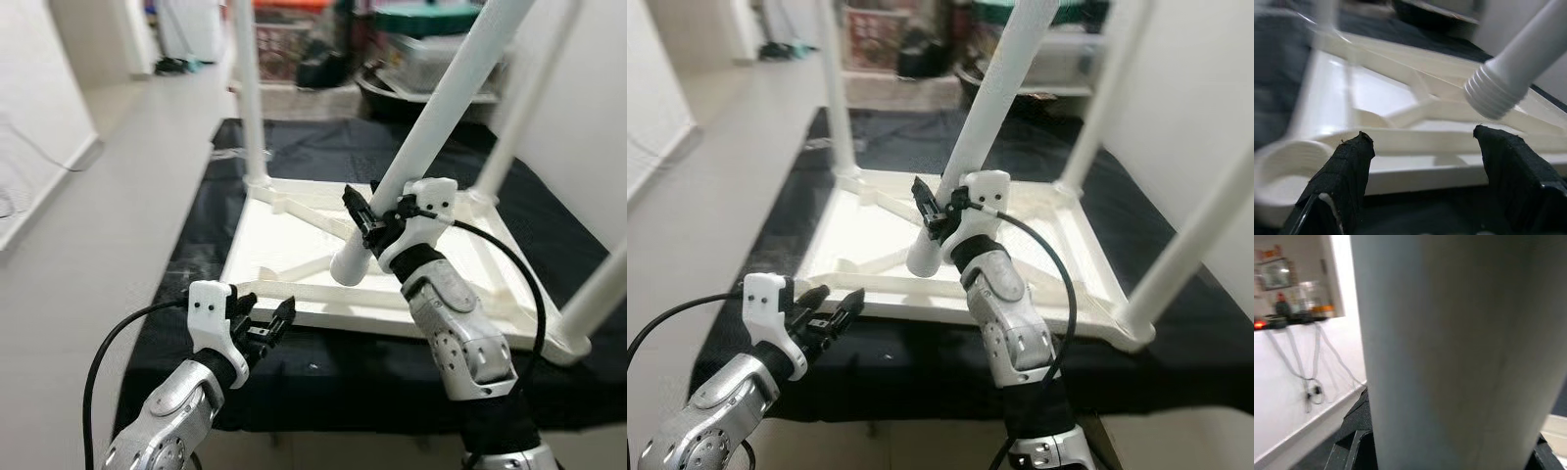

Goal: Building children table

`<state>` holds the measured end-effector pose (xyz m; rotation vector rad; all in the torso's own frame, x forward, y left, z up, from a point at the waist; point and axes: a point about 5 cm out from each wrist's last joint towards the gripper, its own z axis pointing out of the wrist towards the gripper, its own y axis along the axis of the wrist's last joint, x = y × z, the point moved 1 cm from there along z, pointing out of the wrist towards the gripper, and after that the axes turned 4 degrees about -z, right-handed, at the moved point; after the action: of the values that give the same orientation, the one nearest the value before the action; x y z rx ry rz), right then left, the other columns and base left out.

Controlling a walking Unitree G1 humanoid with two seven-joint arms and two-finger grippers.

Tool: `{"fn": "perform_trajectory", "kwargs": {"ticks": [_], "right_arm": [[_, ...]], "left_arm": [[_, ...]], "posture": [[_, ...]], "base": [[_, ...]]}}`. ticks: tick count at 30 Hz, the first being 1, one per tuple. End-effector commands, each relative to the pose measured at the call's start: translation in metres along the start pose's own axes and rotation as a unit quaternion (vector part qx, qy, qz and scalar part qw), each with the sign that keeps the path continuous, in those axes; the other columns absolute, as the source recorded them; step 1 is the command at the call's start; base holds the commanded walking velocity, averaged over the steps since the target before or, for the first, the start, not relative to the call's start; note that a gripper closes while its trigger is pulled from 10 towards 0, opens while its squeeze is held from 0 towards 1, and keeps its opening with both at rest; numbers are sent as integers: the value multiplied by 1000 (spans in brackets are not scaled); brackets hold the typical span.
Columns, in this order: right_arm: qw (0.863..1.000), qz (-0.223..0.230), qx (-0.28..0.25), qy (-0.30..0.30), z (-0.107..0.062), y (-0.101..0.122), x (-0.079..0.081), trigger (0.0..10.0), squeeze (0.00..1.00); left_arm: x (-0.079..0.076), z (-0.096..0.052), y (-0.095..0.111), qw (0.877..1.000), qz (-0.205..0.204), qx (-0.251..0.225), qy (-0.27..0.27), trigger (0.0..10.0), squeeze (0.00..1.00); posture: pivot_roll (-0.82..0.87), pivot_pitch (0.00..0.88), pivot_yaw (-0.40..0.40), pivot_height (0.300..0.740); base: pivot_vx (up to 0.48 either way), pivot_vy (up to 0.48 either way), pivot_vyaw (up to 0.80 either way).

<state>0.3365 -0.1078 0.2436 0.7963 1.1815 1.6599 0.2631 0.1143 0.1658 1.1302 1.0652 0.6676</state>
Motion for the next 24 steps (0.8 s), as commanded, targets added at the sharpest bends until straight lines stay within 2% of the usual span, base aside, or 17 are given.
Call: {"fn": "perform_trajectory", "kwargs": {"ticks": [1,10,24], "right_arm": [[1000,-11,-15,1,-2,4,2,10000,0],[1000,-16,-20,-4,-2,2,4,10000,0],[999,-16,-31,-10,0,4,7,10000,0]], "left_arm": [[0,2,3,1000,21,-10,11,10000,0],[-2,6,7,998,46,-31,25,10000,0],[-4,8,8,997,64,-39,27,10000,0]], "posture": [[90,44,-50,740],[93,33,-54,740],[93,16,-53,740]], "base": [[0,0,800],[0,0,800],[0,0,800]]}}
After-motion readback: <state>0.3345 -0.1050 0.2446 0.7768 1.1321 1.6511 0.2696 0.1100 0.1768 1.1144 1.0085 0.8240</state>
